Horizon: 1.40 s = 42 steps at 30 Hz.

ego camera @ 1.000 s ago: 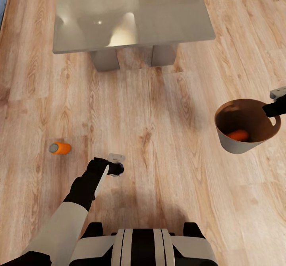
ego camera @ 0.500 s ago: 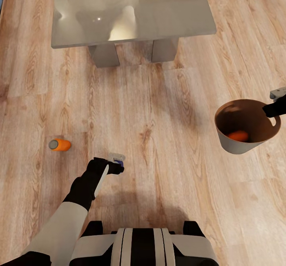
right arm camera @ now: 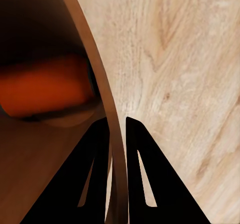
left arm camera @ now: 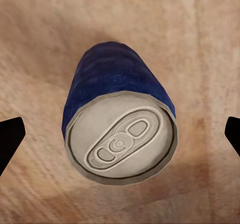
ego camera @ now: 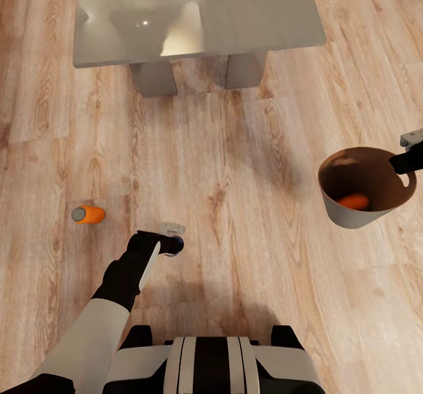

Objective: Put the three can of soda from the living room inside the tash can in the kitchen.

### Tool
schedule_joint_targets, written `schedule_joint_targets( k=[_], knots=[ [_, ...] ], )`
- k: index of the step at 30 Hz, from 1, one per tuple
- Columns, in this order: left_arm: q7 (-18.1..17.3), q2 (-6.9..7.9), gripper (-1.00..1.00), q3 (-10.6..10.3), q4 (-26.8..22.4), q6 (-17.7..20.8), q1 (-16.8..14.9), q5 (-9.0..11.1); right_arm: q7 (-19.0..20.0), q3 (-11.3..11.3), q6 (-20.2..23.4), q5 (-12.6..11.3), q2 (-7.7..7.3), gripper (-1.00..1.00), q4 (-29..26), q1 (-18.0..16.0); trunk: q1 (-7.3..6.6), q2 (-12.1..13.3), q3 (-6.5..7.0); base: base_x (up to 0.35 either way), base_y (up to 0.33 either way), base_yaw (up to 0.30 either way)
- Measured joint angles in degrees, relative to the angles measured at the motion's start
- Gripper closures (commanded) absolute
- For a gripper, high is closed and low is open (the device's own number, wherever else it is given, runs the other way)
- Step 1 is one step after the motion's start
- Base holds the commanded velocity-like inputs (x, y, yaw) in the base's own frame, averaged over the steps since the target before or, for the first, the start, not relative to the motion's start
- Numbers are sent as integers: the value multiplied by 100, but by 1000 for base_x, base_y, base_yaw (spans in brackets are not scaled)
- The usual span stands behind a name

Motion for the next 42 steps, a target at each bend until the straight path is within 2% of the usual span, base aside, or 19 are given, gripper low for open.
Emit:
schedule_joint_targets(
  k=[9, 29, 32, 39, 40, 42],
  knots=[
    [0, 0, -100, 0, -10, 0, 0, 0, 1, 6, 7, -10, 12, 100, 0, 5, 198, -361, -212, 0, 0, 0],
    [0, 0, -100, 0, -9, 0, 0, 1, 1, 7, 6, -8, 12, 100, 0, 8, 198, -362, -250, 0, 0, 0],
    [0, 0, -100, 0, -6, 0, 0, 0, 0, 6, 2, -2, 7, 100, 0, 8, 263, -481, -303, 0, 0, 0],
    [-8, 0, -100, 0, -19, 0, 0, 4, 0, 7, 5, -8, 13, 100, 0, 8, 263, -483, -304, 0, 0, 0],
    [-15, 0, 100, 0, -21, -2, 0, 6, 0, 7, 4, -7, 13, 100, 0, 8, 264, -483, -304, 0, 0, 0],
    [-18, 0, 100, 0, -59, -6, 4, 23, 0, 6, 4, -8, 13, 100, 0, 8, 263, -483, -304, 0, 0, 0]
  ],
)
